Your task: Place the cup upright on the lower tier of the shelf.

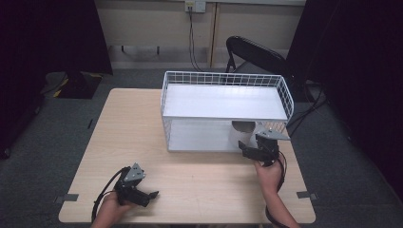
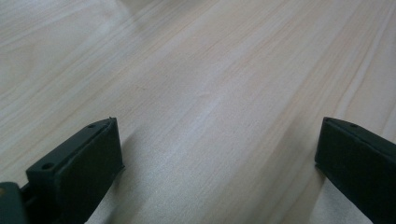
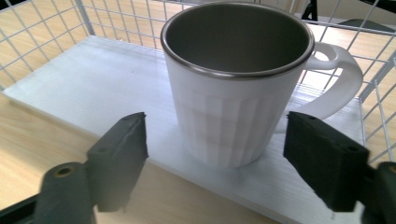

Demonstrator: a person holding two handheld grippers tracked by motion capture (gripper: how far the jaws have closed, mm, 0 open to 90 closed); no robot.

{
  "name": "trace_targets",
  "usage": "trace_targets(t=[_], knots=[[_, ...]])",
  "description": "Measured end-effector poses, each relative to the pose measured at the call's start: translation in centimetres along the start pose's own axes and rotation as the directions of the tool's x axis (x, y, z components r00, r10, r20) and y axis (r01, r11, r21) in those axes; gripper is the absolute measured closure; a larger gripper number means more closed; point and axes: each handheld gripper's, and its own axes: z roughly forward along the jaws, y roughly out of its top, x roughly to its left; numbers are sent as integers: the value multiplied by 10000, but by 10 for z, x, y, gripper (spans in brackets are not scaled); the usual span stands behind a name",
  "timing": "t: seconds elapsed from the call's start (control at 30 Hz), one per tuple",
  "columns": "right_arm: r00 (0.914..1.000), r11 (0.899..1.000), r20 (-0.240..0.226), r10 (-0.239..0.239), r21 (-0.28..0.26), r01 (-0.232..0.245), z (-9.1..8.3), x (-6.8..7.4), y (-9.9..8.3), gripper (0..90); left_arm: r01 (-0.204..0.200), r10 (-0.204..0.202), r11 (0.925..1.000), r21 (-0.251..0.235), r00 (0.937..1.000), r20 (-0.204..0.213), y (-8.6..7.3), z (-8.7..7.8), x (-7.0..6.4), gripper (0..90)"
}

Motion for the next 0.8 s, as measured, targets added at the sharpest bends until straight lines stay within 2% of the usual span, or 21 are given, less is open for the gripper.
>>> trace_targets(t=[0.1,0.2,0.33,0.8], knots=[[9999,9999,-69,-100,-61,100,-4,0,1,163,2,-2,10000,-2,10000,-2,0,0,0,0],[9998,9999,-217,11,-136,-14,-7,0,1,139,13,-13,10000,-5,10000,-20,0,0,0,0],[9998,9998,-138,-149,-100,147,-10,1,0,135,21,-21,10000,-2,10000,-31,0,0,0,0],[9960,9975,-589,-679,-222,667,-27,8,5,130,47,-47,10000,-14,10000,-59,0,0,-1,0]])
